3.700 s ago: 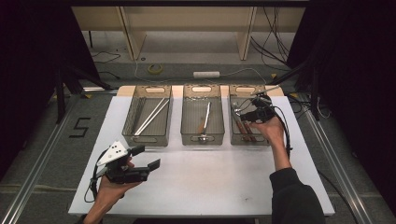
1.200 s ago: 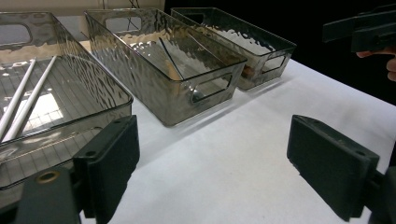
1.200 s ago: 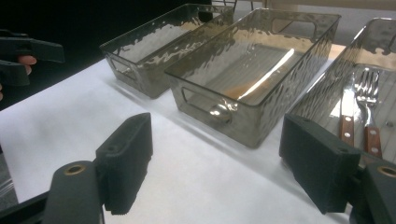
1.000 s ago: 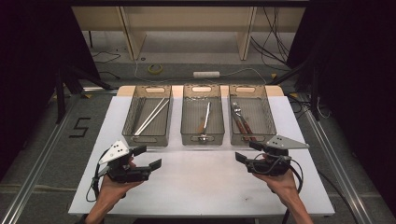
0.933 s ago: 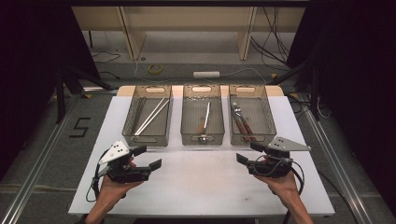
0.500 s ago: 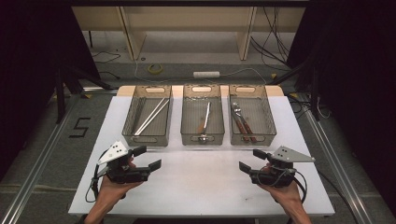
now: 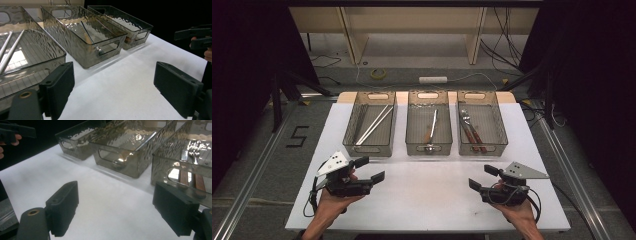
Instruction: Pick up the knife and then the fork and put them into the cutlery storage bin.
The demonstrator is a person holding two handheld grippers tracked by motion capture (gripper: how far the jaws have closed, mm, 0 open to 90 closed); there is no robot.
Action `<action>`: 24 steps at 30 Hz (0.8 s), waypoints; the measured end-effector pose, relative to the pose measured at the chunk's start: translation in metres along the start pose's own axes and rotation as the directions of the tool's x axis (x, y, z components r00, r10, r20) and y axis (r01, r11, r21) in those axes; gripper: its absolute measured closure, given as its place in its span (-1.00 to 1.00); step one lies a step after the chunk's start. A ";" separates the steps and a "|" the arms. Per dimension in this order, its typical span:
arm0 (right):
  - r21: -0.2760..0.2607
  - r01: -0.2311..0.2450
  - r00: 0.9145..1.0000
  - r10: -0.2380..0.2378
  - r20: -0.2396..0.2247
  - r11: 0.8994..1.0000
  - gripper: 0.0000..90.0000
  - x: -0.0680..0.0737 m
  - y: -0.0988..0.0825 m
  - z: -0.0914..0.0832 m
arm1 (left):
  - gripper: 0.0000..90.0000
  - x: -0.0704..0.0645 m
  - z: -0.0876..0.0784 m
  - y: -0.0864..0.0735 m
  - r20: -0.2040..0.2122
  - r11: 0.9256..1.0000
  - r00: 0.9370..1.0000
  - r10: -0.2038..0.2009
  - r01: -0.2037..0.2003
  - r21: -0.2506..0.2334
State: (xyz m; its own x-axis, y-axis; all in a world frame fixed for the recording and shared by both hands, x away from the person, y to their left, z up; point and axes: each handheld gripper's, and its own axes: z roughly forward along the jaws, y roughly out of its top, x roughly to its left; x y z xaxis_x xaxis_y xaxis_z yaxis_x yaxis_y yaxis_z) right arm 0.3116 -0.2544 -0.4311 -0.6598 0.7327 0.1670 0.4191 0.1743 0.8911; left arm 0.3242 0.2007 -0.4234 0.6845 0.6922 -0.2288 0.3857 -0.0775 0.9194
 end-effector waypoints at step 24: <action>-0.006 0.012 1.000 -0.012 0.022 1.000 -0.52 0.001 -0.006 -0.003 | -0.64 0.000 0.000 0.000 0.011 1.000 1.000 0.001 -0.001 0.000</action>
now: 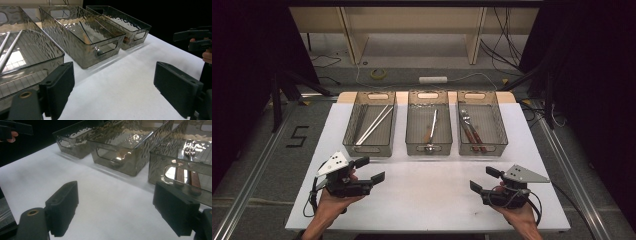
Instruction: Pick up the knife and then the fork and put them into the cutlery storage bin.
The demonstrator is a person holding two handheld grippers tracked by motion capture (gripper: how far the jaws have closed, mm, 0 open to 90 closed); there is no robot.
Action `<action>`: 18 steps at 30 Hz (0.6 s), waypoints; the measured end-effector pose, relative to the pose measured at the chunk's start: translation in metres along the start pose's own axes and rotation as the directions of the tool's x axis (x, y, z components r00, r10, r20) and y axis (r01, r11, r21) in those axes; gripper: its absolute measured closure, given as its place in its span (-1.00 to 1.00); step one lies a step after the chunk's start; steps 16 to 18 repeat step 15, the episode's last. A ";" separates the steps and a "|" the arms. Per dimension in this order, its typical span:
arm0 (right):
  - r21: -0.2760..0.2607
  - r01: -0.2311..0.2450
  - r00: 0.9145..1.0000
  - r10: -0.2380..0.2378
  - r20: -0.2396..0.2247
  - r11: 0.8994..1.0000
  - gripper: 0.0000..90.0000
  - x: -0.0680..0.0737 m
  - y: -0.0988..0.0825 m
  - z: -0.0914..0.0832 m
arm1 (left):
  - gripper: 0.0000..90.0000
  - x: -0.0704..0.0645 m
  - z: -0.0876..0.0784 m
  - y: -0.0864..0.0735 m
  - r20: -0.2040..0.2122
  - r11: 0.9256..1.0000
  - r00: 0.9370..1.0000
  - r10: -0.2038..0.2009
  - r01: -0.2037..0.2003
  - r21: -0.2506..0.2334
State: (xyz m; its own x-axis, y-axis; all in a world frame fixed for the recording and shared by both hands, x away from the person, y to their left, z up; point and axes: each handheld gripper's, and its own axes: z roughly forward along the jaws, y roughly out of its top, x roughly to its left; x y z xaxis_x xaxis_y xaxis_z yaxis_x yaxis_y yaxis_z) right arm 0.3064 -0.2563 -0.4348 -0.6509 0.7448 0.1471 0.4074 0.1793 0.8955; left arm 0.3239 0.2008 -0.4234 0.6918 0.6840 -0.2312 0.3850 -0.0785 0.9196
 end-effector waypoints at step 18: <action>0.004 0.005 1.000 -0.005 0.002 1.000 -0.52 0.000 0.000 0.000 | -0.64 0.000 0.000 0.000 -0.001 1.000 1.000 0.002 -0.002 0.000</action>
